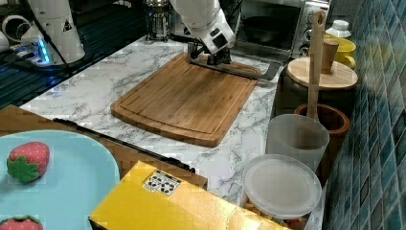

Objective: Close the oven.

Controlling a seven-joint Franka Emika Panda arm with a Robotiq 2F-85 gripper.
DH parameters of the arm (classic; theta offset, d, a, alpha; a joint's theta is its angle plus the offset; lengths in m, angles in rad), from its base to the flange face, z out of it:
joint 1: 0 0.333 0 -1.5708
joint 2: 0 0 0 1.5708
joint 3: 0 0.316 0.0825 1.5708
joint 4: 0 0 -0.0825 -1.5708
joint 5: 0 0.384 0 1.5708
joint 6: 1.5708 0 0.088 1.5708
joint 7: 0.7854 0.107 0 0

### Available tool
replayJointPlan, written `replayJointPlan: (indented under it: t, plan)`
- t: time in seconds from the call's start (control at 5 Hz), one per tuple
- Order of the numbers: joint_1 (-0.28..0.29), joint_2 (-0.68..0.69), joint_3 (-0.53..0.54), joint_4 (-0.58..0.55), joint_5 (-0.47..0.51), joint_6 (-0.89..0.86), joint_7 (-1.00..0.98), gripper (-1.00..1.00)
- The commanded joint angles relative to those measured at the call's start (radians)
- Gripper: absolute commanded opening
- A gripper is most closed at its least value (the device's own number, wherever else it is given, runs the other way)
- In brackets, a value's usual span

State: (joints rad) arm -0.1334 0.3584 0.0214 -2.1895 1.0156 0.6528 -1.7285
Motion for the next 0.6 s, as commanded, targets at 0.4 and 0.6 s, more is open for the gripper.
replayJointPlan:
  t: [0.4, 0.6]
  plan:
    - [0.105, 0.059, 0.046, 0.172, -0.127, -0.098, 0.307, -1.00]
    - [0.090, 0.078, 0.070, 0.182, -0.119, -0.131, 0.331, -1.00]
